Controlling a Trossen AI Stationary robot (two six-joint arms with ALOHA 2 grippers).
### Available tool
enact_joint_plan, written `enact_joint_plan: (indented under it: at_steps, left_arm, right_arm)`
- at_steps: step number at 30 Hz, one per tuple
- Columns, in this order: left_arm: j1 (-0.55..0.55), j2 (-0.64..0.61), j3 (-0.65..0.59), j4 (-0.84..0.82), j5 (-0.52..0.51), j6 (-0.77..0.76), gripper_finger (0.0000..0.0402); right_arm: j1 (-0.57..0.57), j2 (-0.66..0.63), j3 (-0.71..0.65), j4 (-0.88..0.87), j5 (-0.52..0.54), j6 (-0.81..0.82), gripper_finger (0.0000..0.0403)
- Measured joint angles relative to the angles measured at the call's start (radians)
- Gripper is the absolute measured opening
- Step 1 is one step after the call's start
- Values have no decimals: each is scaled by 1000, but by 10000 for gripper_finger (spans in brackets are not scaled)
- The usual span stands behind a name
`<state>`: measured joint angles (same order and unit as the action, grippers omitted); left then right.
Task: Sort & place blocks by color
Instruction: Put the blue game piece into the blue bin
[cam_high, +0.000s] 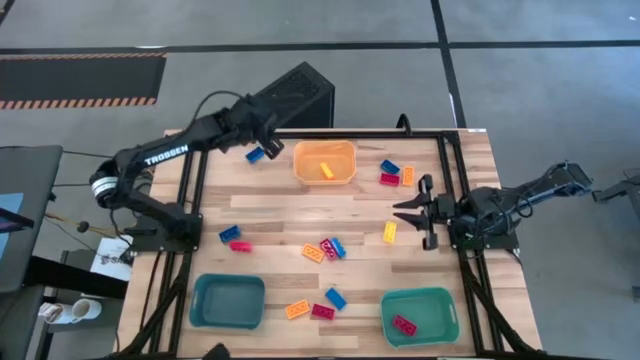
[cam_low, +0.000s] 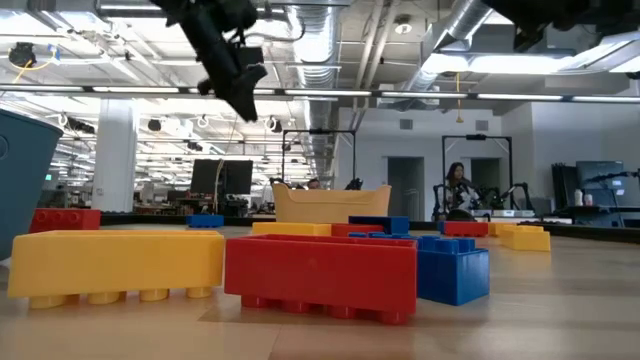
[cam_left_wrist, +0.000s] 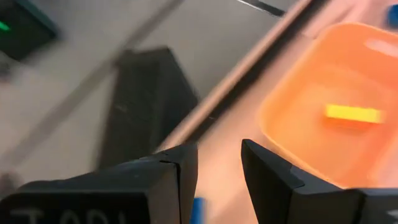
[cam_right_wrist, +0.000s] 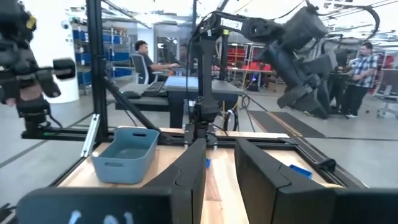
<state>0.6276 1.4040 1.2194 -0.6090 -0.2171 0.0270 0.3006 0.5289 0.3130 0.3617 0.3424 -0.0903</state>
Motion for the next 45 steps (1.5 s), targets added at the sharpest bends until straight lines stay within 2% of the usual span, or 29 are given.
enact_joint_plan:
  at_steps: [3,7,14,19,22,29,33,40,45]
  left_arm:
    - [75,32,0,-12,140,-20,112]
    - [146,97,0,-33,203,-10,112]
    - [205,211,0,-171,204,47,112]
    - [225,240,0,-152,205,76,115]
    - [234,247,0,-144,215,77,138]
    - [239,251,0,-148,209,62,239]
    - [239,251,0,-148,204,56,279]
    - [251,251,0,-159,132,58,286]
    - [296,295,0,-172,167,57,284]
  right_arm:
    - [-22,0,0,1,0,0,108]
    - [-49,0,0,1,0,3,108]
    - [-62,1,0,-5,0,3,108]
    - [-62,1,0,-5,0,3,108]
    - [-62,1,0,-5,0,3,108]
    - [-62,1,0,-5,0,4,108]
    - [-62,1,0,-5,0,4,108]
    - [-62,1,0,-5,0,4,108]
    - [-62,1,0,-5,0,4,107]
